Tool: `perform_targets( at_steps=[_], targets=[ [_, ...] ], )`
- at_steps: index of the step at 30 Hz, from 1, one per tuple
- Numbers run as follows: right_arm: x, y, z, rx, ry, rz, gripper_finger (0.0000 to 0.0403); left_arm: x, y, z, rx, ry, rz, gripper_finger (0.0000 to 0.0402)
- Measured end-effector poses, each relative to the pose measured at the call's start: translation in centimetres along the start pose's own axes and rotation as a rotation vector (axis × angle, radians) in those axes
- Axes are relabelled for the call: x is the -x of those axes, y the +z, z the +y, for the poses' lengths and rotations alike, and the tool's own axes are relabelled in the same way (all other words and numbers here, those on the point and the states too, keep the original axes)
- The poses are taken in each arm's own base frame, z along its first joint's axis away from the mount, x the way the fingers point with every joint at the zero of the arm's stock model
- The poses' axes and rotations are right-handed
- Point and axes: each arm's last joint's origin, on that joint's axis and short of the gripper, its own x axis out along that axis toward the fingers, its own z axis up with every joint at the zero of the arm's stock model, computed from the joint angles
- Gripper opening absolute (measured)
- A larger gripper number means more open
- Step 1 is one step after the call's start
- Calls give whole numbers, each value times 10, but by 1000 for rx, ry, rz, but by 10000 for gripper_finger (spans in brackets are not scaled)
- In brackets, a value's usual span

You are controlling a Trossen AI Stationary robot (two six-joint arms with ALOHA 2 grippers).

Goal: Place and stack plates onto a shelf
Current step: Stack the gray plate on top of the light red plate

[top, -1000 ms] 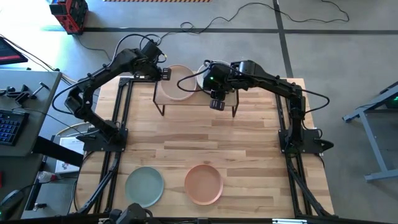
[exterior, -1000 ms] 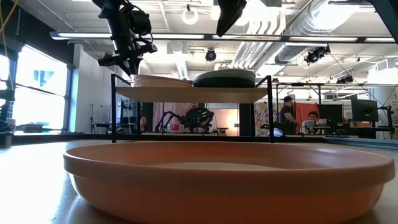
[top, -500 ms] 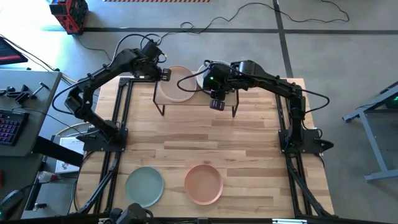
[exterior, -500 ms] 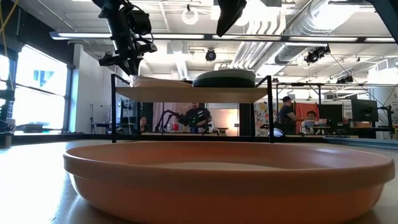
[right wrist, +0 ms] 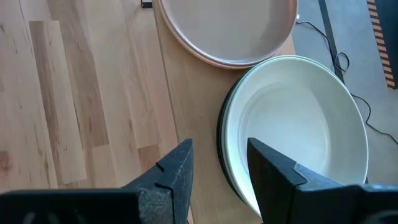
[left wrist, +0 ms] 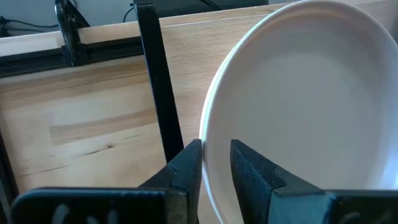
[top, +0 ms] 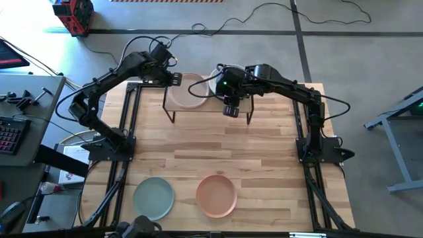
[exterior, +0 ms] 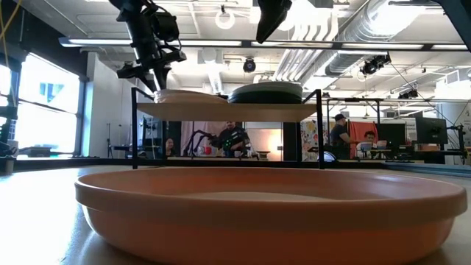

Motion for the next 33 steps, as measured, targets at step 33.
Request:
perform_targets(
  at_steps=[33],
  targets=[
    [0, -1, 0, 2, 2, 10, 129, -9, -4, -30, -97, -46, 90, 76]
  ],
)
